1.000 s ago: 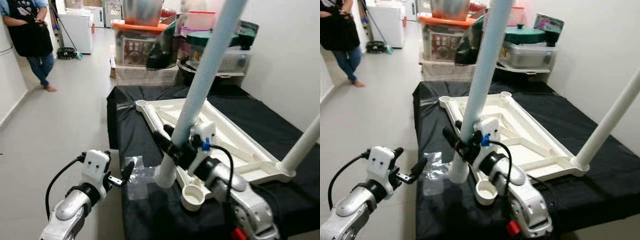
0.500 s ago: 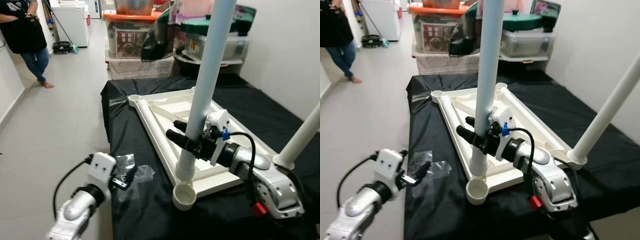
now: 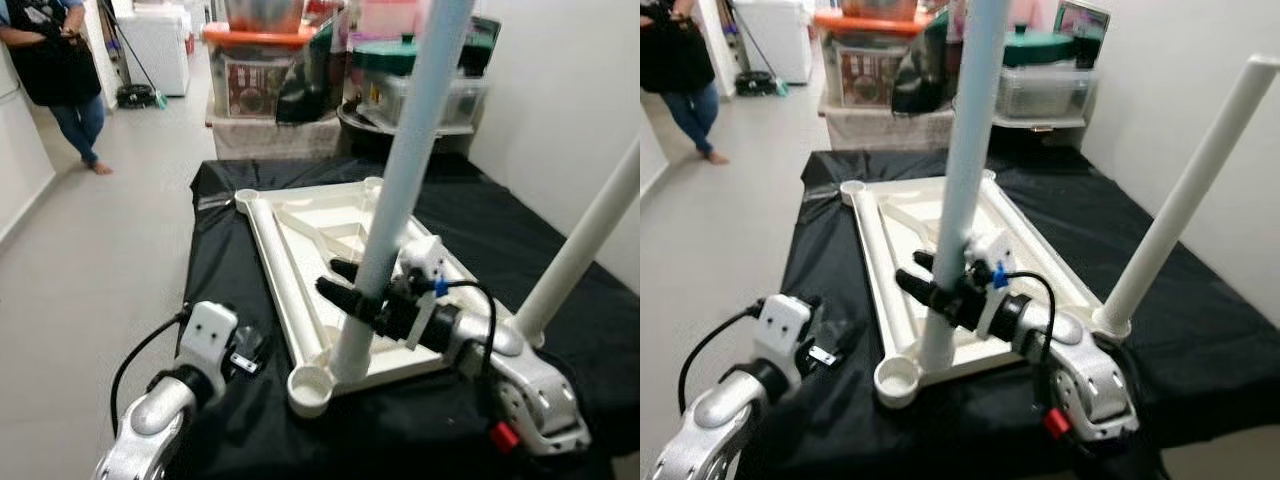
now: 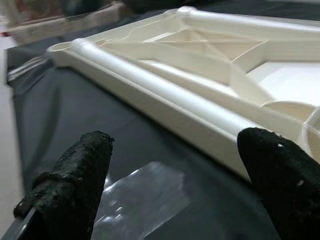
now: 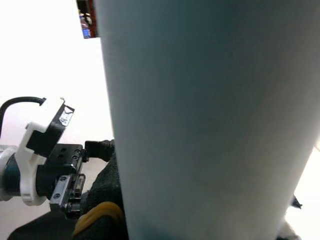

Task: Building children table

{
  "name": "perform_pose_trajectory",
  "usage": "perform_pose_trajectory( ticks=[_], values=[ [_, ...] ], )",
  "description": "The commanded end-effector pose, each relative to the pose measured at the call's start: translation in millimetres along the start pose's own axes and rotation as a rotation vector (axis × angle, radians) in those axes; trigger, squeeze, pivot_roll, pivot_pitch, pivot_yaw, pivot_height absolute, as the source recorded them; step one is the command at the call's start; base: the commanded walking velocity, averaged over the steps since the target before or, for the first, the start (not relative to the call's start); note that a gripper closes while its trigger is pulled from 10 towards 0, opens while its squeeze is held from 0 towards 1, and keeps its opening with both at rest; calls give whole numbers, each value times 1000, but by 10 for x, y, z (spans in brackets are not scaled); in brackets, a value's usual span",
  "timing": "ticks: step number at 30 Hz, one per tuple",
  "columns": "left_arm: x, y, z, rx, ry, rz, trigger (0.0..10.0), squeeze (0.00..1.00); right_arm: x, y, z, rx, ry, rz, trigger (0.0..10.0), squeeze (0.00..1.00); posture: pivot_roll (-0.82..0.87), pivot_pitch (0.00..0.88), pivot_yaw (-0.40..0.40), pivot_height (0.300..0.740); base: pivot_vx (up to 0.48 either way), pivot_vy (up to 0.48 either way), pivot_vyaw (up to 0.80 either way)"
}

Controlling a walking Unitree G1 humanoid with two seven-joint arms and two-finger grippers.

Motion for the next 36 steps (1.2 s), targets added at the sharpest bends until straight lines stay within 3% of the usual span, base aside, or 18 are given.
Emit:
perform_pose_trajectory(
  ticks=[1, 7, 13, 23, 30, 36],
  values=[
    [-25, -5, 5, 6, 9, 8, 10000, 0, -5, 35, 61, 31, 8, 0, 10000, 0, 89, 0, -65, 740, 0, 0, 0],
    [-61, -22, 22, 16, -6, 27, 10000, 0, -26, 80, 92, 34, 19, -4, 10000, 0, 99, 0, -65, 740, 0, 0, 0],
    [-59, -21, 35, 12, -12, 25, 10000, 0, -23, 116, 125, 47, 26, -11, 10000, 0, 97, 0, -64, 740, 0, 450, 0],
    [-60, -32, 22, 12, -8, 15, 10000, 0, -6, 121, 138, 59, 21, -13, 10000, 0, 96, 0, -65, 740, 0, 0, 0],
    [-68, -23, 12, 9, 0, 17, 10000, 0, -1, 76, 91, 54, 8, -5, 10000, 0, 92, 0, -66, 740, 0, 0, 0],
    [-87, -22, 2, 6, 4, 20, 10000, 0, 35, -59, -11, 53, -19, 10, 10000, 0, 89, 0, -67, 740, 0, 0, 0]
  ],
)
Point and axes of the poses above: a point about 5 cm out from each wrist's last joint towards the gripper, its own y axis pointing out of the wrist towards the gripper, its own x axis along the axis of the wrist's last joint, z = x × y, the point moved 4 cm from there along y, pointing out of the wrist towards the gripper, and after that the axes turned 4 degrees about -y, right-handed, at the moved point
